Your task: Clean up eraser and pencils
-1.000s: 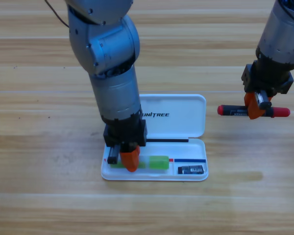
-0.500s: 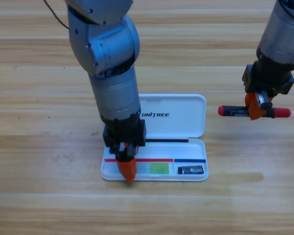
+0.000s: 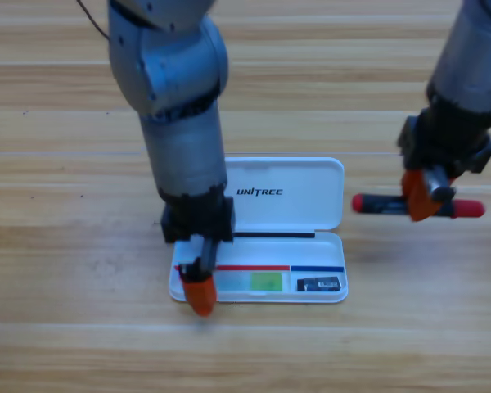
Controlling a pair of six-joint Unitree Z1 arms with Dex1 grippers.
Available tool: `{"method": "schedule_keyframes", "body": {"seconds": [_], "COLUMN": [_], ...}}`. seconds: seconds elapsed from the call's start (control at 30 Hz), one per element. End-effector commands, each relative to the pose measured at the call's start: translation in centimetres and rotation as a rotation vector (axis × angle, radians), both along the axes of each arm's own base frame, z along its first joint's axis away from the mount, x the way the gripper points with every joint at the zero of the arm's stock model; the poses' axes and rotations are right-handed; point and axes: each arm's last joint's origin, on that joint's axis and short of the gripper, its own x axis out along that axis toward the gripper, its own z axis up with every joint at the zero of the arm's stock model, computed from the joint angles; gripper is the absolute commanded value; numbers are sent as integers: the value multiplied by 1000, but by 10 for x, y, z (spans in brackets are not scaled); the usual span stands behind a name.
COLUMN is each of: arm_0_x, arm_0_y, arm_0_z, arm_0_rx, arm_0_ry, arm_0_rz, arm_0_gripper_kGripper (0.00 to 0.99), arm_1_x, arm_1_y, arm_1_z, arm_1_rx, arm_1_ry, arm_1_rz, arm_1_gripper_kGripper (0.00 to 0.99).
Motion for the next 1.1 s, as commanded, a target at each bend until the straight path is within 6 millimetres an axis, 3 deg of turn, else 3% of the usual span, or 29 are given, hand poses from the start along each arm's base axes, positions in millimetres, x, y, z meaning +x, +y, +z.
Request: {"method": "schedule_keyframes", "body": {"seconds": [0.03,0.13,0.23,0.37,0.5,0.67,1.07,1.1], "arm_0_x": [-24,-27,-23,-25,-51,-58,-56,-55], "arm_0_y": [53,94,129,168,197,201,200,200], "arm_0_z": [102,127,130,106,76,64,62,62], "arm_0_rx": [-169,-214,-240,-272,-319,-314,-310,-310], "arm_0_ry": [-168,-214,-206,-187,-243,-237,-224,-225], "arm_0_rz": [51,107,154,196,232,246,264,265], "arm_0_gripper_kGripper": [990,990,990,990,990,990,990,990], "arm_1_x": [-29,-19,-8,6,17,23,19,18], "arm_1_y": [61,92,120,147,163,171,170,170], "arm_1_z": [-13,-35,-60,-91,-115,-132,-124,-121], "arm_1_rx": [-28,-56,-84,-119,-154,-162,-153,-147], "arm_1_ry": [33,30,29,8,-16,-23,-10,-6], "arm_1_rz": [108,109,110,108,104,97,66,63], "arm_1_gripper_kGripper": [0,0,0,0,0,0,0,187]}}
